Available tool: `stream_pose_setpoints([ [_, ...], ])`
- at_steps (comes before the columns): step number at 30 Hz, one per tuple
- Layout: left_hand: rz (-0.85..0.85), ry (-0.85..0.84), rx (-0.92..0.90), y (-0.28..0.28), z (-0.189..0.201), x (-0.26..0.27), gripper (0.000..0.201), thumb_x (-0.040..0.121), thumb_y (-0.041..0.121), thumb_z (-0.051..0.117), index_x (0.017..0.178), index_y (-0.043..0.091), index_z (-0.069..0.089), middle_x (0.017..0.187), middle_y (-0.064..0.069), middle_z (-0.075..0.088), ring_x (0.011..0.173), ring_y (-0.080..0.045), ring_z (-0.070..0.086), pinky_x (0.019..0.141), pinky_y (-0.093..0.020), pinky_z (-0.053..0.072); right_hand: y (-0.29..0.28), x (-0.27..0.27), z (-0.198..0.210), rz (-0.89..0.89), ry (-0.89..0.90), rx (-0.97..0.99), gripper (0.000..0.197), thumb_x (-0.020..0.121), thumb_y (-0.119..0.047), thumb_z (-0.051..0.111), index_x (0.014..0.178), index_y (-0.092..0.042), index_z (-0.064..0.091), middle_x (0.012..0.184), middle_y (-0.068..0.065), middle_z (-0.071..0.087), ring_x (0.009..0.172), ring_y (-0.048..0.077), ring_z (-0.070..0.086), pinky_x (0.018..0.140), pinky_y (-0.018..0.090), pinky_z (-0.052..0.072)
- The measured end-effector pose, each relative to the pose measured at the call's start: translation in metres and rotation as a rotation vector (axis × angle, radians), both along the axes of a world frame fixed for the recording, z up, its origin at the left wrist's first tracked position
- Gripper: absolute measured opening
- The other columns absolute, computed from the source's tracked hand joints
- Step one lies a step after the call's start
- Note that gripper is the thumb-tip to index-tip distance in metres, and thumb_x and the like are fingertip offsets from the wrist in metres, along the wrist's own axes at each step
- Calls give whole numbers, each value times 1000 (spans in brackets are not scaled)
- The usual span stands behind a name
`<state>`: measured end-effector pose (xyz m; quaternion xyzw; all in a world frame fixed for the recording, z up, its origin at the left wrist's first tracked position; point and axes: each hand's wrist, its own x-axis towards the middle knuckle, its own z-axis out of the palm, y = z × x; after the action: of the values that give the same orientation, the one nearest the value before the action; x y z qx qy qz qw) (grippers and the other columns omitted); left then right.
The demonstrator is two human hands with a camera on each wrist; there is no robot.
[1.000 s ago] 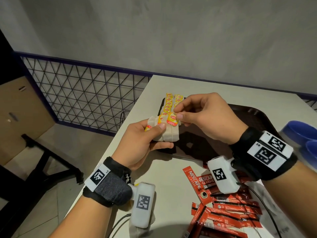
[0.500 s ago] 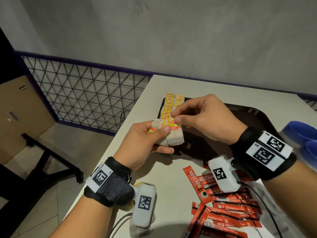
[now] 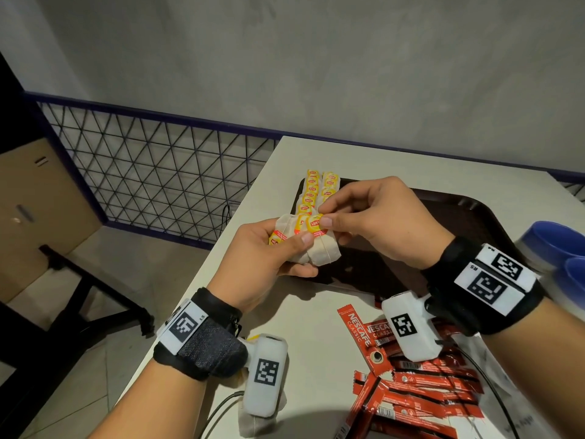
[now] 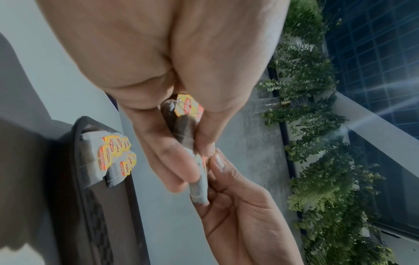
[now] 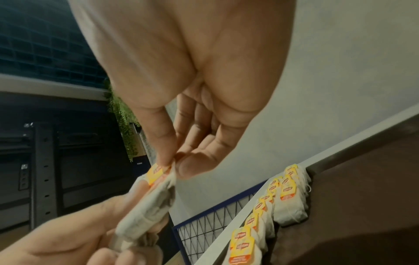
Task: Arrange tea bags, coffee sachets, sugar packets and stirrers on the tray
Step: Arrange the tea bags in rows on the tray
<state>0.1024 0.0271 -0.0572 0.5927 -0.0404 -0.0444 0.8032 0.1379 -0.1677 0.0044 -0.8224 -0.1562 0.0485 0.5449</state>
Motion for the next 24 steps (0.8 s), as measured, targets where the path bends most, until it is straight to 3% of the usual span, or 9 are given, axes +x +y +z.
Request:
stream_pose_setpoints([
  [2, 19, -5, -29, -1, 1, 0, 18, 96, 2, 64, 113, -3, 70, 96, -19, 77, 67, -25, 72, 57, -24, 59, 0, 2, 0, -15, 28, 42, 13, 85, -6, 82, 98, -5, 79, 91, 21, 77, 75, 34, 73, 64, 26, 61],
  [4, 42, -6, -61, 0, 1, 0, 20, 99, 2, 61, 115, -5, 68, 101, -23, 75, 71, -29, 70, 59, -27, 59, -1, 8, 2, -50, 29, 73, 12, 85, -4, 82, 97, -3, 78, 88, 19, 77, 69, 25, 70, 60, 24, 59],
  [6, 90, 7, -79, 2, 2, 2, 15, 99, 2, 61, 110, -4, 69, 101, -29, 73, 78, -35, 68, 64, -32, 62, -4, 18, 3, -107, -23, 52, 10, 85, -5, 82, 95, -3, 78, 85, 15, 78, 67, 17, 70, 60, 23, 59],
  [8, 138, 27, -77, 3, 3, 2, 11, 99, 0, 61, 106, -3, 69, 95, -28, 73, 77, -32, 73, 66, -32, 64, -9, 32, 3, -188, -76, 16, 9, 85, -5, 83, 93, -4, 78, 85, 13, 78, 65, 13, 70, 60, 23, 59],
  [13, 125, 37, -83, 5, 6, 2, 10, 99, -3, 59, 102, -1, 69, 82, -17, 74, 70, -27, 74, 66, -33, 65, -8, 61, -10, -226, 41, -11, 18, 85, 2, 80, 101, 3, 72, 94, 30, 74, 86, 42, 74, 65, 38, 66],
  [16, 118, 30, -87, 6, 7, 1, 11, 99, -4, 59, 101, -1, 69, 80, -14, 75, 69, -25, 74, 65, -32, 65, -3, 72, -21, -121, 189, -34, 22, 87, 7, 76, 108, 6, 68, 87, 24, 74, 79, 38, 70, 72, 45, 66],
  [18, 119, 29, -88, 7, 8, 1, 11, 99, -4, 59, 102, -1, 68, 80, -13, 76, 69, -25, 74, 65, -32, 65, -2, 79, -25, -100, 259, -58, 24, 88, 8, 74, 111, 6, 68, 86, 19, 73, 77, 32, 71, 72, 44, 66],
  [24, 122, 29, -78, 6, 7, 1, 11, 99, -4, 59, 101, 0, 69, 79, -13, 75, 68, -26, 74, 68, -35, 64, -1, 97, -36, -180, 273, -159, 20, 87, 4, 78, 105, 5, 70, 93, 24, 76, 75, 31, 72, 73, 41, 65],
])
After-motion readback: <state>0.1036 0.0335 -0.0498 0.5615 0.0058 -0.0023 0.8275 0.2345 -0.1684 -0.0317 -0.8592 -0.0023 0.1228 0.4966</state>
